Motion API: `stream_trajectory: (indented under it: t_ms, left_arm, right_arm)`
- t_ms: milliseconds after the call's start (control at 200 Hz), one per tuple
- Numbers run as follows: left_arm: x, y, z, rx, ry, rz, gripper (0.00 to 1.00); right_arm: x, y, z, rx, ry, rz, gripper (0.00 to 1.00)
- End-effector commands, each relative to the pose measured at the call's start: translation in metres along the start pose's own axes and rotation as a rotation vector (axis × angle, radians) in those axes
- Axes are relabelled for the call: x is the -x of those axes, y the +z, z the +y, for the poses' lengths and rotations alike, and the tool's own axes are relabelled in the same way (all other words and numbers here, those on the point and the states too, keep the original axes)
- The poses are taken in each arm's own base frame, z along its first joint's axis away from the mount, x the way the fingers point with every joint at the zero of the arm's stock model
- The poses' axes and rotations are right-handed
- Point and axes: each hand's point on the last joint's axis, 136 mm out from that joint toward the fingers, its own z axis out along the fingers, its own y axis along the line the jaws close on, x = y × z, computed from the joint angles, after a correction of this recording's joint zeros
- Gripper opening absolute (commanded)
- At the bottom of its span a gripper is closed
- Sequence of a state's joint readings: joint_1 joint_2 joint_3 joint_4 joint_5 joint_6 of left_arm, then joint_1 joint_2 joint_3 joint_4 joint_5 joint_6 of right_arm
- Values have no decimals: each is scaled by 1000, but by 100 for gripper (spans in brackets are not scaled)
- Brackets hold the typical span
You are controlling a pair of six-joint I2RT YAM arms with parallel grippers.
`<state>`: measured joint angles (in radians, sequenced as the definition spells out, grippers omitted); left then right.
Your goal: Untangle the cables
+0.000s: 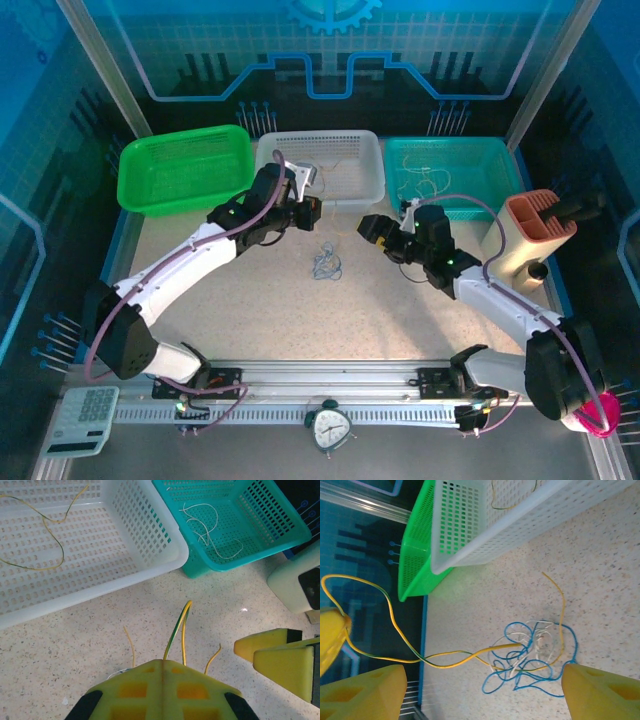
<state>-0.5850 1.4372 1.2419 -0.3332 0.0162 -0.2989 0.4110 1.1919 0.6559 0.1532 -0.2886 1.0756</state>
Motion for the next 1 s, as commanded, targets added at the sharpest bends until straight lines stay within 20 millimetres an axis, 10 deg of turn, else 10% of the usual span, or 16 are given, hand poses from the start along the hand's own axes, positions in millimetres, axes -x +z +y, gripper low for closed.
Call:
stream_trajectory:
  t_ms: [0,405,525,720,995]
  left_arm:
    - [12,-13,-12,-43,-11,-54,0]
    - [14,-17,-17,-61,-19,-68,0]
    - [12,-17,-17,-61,-20,-66,0]
    - [8,-15,-16,-56,-19,-59,0]
    - [-6,-13,-7,-39,-26,-68,0]
  right_arm:
    - [8,2,15,93,69,-30,82]
    - [15,25,19,177,160,-32,73]
    - [18,33,23,227,188,-33,56]
    - [26,35,33,283,192,-40,0]
    - [57,-2,79,219,-32,-118,0]
